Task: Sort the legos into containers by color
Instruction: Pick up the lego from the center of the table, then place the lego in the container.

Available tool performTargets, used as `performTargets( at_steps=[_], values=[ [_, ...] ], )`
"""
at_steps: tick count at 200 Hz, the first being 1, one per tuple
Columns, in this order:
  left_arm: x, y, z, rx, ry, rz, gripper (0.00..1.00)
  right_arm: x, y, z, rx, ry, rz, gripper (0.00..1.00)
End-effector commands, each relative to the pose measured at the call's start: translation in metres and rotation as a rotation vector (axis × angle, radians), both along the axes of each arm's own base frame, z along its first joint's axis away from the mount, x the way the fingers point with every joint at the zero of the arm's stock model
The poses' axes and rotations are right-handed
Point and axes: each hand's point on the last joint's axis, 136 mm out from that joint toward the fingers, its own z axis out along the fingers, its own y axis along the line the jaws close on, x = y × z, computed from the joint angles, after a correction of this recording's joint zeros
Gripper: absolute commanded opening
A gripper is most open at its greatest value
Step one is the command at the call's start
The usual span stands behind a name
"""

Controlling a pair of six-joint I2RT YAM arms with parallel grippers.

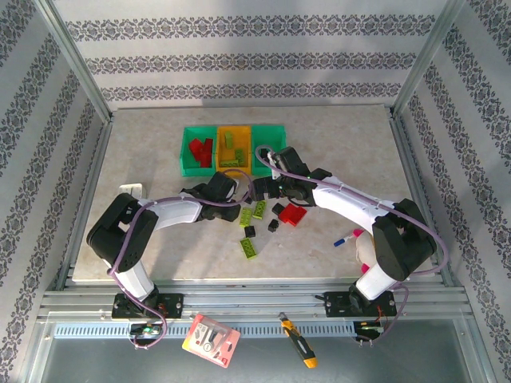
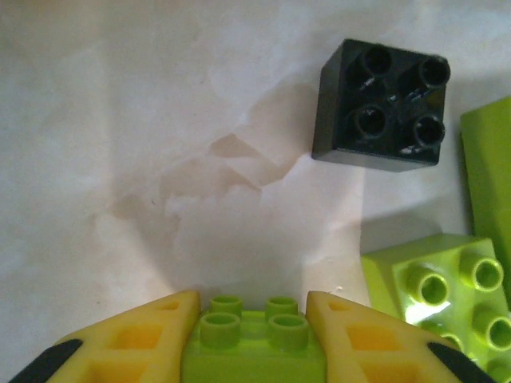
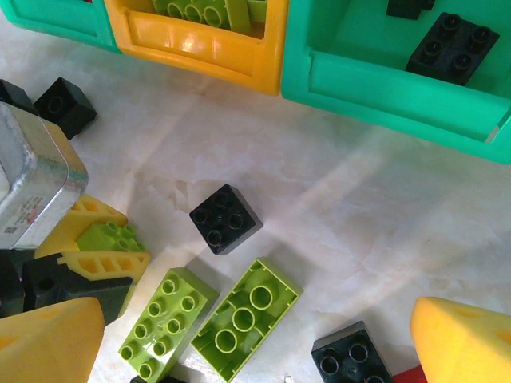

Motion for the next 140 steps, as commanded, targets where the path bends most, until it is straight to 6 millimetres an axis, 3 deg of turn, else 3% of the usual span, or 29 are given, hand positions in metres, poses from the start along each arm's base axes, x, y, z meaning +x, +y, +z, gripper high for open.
performTargets(
  at_steps=[1,34,69,103,140],
  values=[
    [0.006,-0.004,0.021,-0.004,-0.03,0.016,0.27,0.004,-0.004,0.017,0.034,-0.038,-0.028,0.98],
    [0.027,-0.007,0.06,-0.021,-0.13,0.045,0.27,0.007,-0.006,0.025,0.047,-0.068,-0.039,0.98],
    [0.077,-0.016,0.093,-0.036,-0.225,0.082,0.27,0.009,-0.012,0.018,0.047,-0.059,-0.069,0.98],
    [0.124,-0.021,0.106,-0.015,-0.26,0.106,0.27,0.008,-0.018,0.019,0.054,-0.059,-0.086,0.98],
    [0.169,-0.01,0.106,0.007,-0.269,0.161,0.27,0.008,-0.03,0.022,0.053,-0.064,-0.108,0.98]
  ],
)
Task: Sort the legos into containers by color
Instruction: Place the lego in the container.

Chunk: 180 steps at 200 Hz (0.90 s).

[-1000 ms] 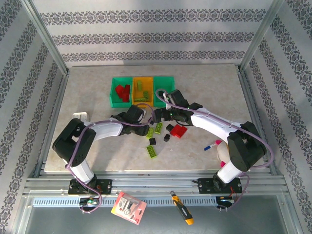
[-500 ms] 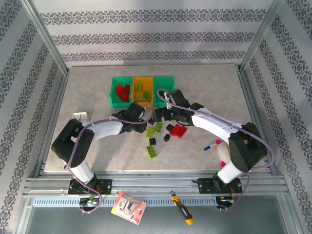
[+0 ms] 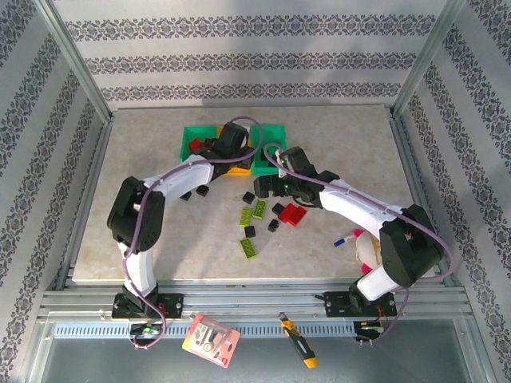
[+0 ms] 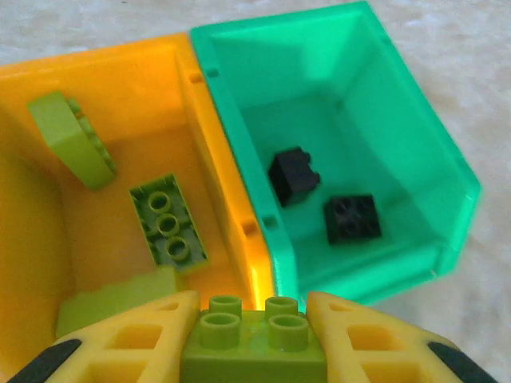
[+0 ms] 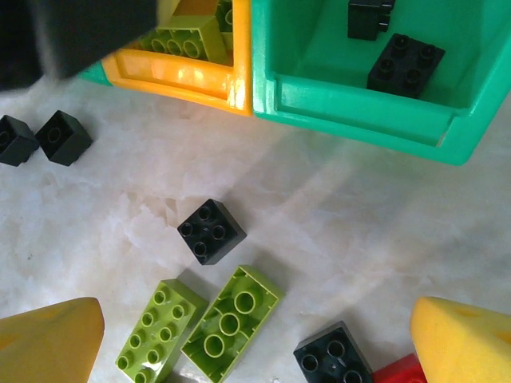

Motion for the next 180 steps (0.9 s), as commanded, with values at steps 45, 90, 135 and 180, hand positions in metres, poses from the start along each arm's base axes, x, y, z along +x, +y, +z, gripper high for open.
performTargets(
  at_steps=[45,90,135,180],
  values=[
    [0.05,0.036,-0.02,0.061,0.053,0.1,0.29,0.002,-0.024,0.013,0.023,-0.033,-0.072,0.98],
    [0.053,0.025,0.002,0.0,-0.004,0.053,0.65,0.0,-0.033,0.01,0.007,-0.032,-0.102,0.98],
    [0.015,0.01,0.032,-0.049,-0.072,-0.105,0.96,-0.011,-0.059,-0.015,-0.058,0.049,-0.13,0.98],
    [-0.061,-0.026,0.043,-0.013,-0.19,-0.435,0.99,-0.023,-0.068,-0.036,-0.082,0.149,-0.125,0.98]
  ],
)
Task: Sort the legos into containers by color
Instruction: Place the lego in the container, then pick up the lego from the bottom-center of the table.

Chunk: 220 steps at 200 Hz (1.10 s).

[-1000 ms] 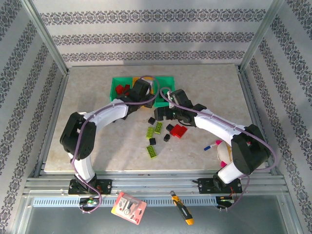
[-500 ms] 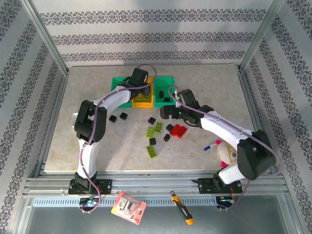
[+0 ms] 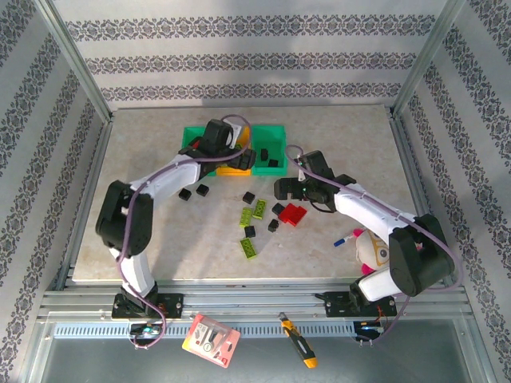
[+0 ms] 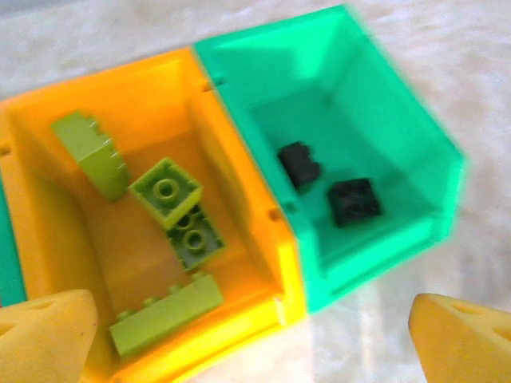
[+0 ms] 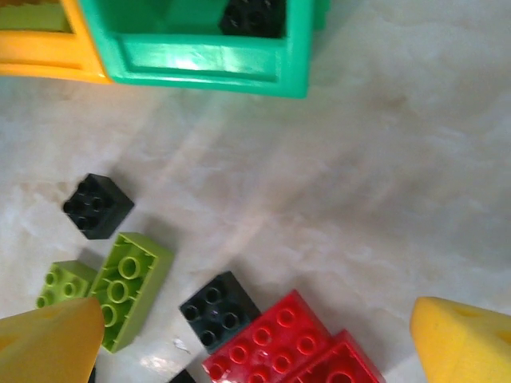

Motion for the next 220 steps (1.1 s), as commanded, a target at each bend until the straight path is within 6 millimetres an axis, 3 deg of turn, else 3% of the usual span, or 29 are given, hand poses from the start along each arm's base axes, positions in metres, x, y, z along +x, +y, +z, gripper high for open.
performTargets(
  at_steps=[1,47,71,102,151,220],
  values=[
    [-0.038,-0.037,0.019,-0.002,-0.136,-0.258,0.99,-0.014,-0.003,-0.014,-0.017,0.071,0.015,0.98],
    [-0.124,-0.048,0.012,-0.113,-0.168,-0.467,0.99,-0.03,0.021,-0.015,-0.008,0.113,0.135,0.91],
    [-0.159,-0.036,-0.006,-0.106,-0.132,-0.49,1.0,-0.053,0.038,-0.019,-0.021,0.128,0.259,0.81],
    [-0.191,-0.013,-0.026,-0.064,-0.099,-0.491,0.99,-0.075,0.059,-0.028,-0.023,0.163,0.384,0.73],
    [-0.216,0.012,-0.028,-0.053,-0.145,-0.462,0.99,-0.083,0.073,-0.044,-0.057,0.216,0.433,0.65],
    [-0.219,0.011,-0.023,-0.06,-0.21,-0.485,0.99,-0.092,0.077,-0.066,-0.124,0.292,0.487,0.6]
  ],
)
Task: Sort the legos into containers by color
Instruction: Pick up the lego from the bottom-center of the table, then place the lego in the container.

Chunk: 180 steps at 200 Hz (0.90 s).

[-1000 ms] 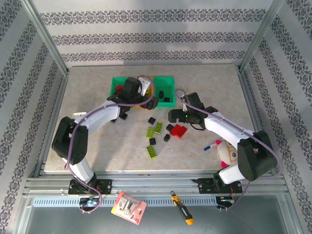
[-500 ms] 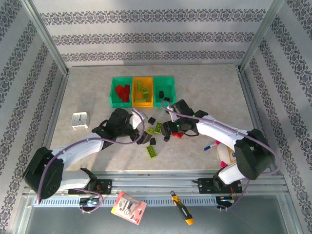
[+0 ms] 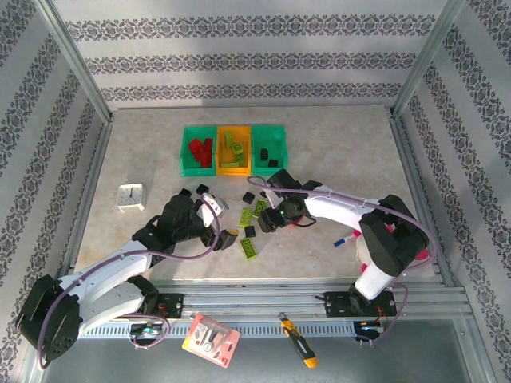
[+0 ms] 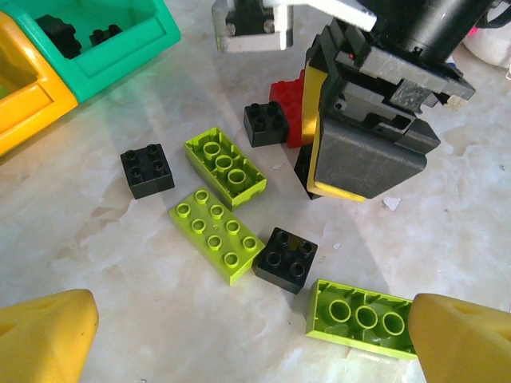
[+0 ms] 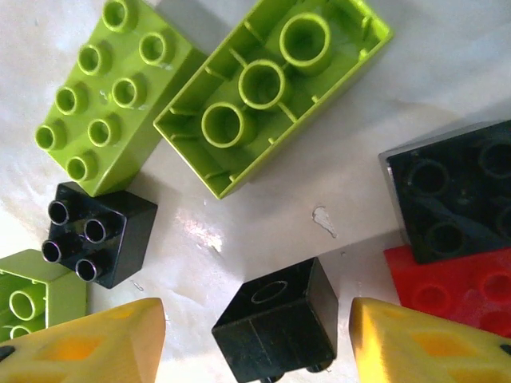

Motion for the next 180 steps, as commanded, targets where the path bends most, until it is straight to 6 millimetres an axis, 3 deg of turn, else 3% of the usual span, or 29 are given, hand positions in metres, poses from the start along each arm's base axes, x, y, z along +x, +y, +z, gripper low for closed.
performTargets(
  at_steps=[1,34,60,83,106,134,159,180],
  values=[
    [0.002,-0.007,0.01,-0.013,-0.064,-0.035,0.99,-0.007,0.004,-0.002,-0.027,0.024,0.05,0.6],
    [0.005,-0.007,0.01,-0.01,-0.081,-0.027,0.99,-0.006,-0.006,-0.015,-0.104,0.03,0.032,0.49],
    [0.004,-0.007,0.01,-0.011,-0.081,-0.031,0.99,-0.003,-0.007,-0.014,-0.126,0.011,0.014,0.38],
    [0.004,-0.007,0.011,-0.01,-0.086,-0.034,0.99,0.003,-0.007,0.0,-0.116,-0.029,-0.005,0.33],
    [0.007,-0.008,0.014,-0.017,-0.101,-0.031,0.99,0.015,-0.002,0.031,-0.049,-0.096,-0.039,0.3],
    [0.013,-0.012,0.016,-0.033,-0.114,-0.023,0.99,0.053,-0.001,0.074,0.048,-0.24,-0.138,0.28],
    [0.021,-0.014,0.016,-0.053,-0.125,0.001,0.99,0.109,-0.005,0.11,0.127,-0.367,-0.249,0.27],
    [0.025,-0.017,0.019,-0.065,-0.119,0.006,0.99,0.159,-0.01,0.12,0.137,-0.449,-0.306,0.26]
  ],
)
